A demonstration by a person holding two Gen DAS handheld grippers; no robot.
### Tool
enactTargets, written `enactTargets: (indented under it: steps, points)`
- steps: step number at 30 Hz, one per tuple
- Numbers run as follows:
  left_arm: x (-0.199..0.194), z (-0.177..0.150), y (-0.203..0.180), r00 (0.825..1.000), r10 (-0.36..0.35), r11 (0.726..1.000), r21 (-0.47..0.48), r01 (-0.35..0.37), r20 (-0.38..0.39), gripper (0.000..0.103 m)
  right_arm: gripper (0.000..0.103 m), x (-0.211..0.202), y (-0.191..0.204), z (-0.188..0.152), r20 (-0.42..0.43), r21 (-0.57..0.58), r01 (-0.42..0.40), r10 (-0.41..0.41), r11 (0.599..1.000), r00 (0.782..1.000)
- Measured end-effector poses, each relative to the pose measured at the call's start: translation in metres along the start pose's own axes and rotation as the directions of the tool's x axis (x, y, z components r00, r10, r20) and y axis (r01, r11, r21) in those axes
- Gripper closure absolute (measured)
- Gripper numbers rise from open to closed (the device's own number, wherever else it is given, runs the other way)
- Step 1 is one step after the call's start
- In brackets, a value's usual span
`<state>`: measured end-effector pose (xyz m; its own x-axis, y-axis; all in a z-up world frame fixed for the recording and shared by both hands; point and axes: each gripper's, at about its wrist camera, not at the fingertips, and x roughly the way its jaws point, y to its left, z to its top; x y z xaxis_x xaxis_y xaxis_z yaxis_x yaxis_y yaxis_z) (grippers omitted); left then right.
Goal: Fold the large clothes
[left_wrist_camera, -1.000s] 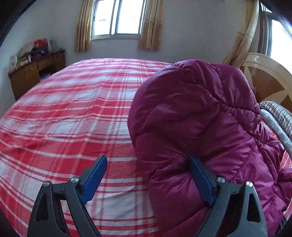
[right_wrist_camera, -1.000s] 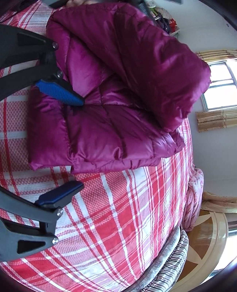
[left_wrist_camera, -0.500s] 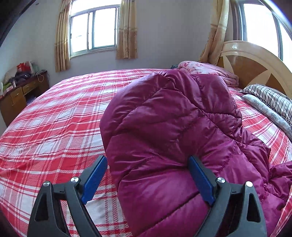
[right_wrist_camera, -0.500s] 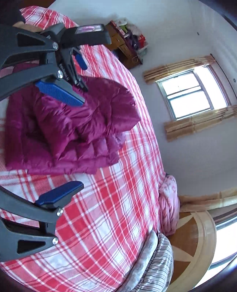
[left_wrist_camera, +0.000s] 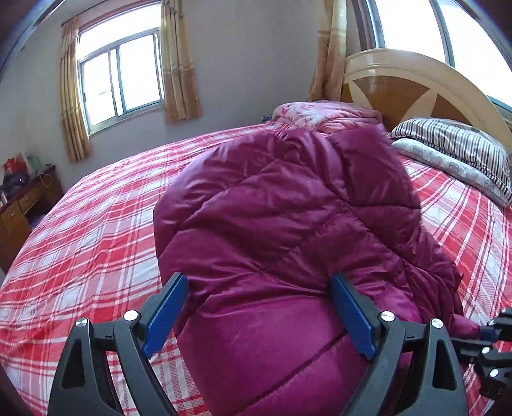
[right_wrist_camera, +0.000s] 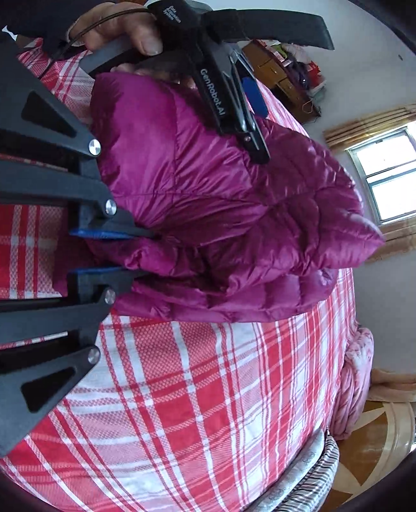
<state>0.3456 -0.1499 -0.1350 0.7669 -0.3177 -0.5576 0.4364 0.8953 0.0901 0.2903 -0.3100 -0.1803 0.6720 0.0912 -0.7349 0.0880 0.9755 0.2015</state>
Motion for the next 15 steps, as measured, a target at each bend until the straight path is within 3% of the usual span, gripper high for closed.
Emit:
enactTargets:
  steps: [1, 2, 4, 7, 10, 12, 13, 14, 15]
  points:
    - [0.001, 0.001, 0.002, 1.000, -0.007, 1.000, -0.006, 0.007, 0.000, 0.012, 0.073, -0.007, -0.002, 0.007, 0.025, 0.003, 0.012, -0.012, 1.000, 1.000]
    - [0.003, 0.003, 0.005, 1.000, -0.018, 1.000, -0.018, 0.018, -0.007, 0.013, 0.052, -0.016, -0.005, 0.016, 0.063, 0.017, 0.022, -0.023, 1.000, 0.998]
    - [0.008, 0.004, 0.006, 0.999, -0.041, 0.998, -0.041, 0.040, -0.023, 0.013, 0.032, -0.029, -0.013, 0.037, 0.146, 0.065, 0.009, -0.018, 0.998, 0.989]
    - [0.011, 0.004, 0.002, 0.999, -0.041, 0.998, -0.045, 0.040, -0.026, 0.013, 0.032, -0.023, -0.016, 0.073, 0.191, 0.069, 0.021, -0.034, 0.997, 0.981]
    - [0.009, 0.004, -0.003, 0.999, -0.036, 0.999, -0.037, 0.035, -0.023, 0.013, 0.036, 0.002, -0.017, 0.102, 0.178, 0.070, -0.042, 0.029, 0.997, 0.984]
    - [0.008, 0.006, -0.001, 0.999, -0.038, 0.998, -0.042, 0.036, -0.025, 0.013, 0.046, 0.019, -0.017, 0.109, 0.145, 0.054, -0.063, 0.054, 0.997, 0.988]
    - [0.007, 0.006, 0.002, 0.999, -0.035, 0.998, -0.045, 0.034, -0.026, 0.013, 0.069, 0.030, -0.018, 0.112, 0.115, 0.050, -0.063, 0.057, 0.997, 0.992]
    - [0.005, 0.008, 0.005, 0.999, -0.025, 0.998, -0.052, 0.024, -0.024, 0.012, 0.086, 0.039, -0.019, 0.112, 0.079, 0.049, -0.067, 0.063, 0.997, 0.995]
    - [0.005, 0.010, 0.006, 1.000, -0.015, 0.998, -0.058, 0.014, -0.023, 0.012, 0.087, 0.040, -0.023, 0.110, 0.075, 0.056, -0.072, 0.068, 0.996, 0.995]
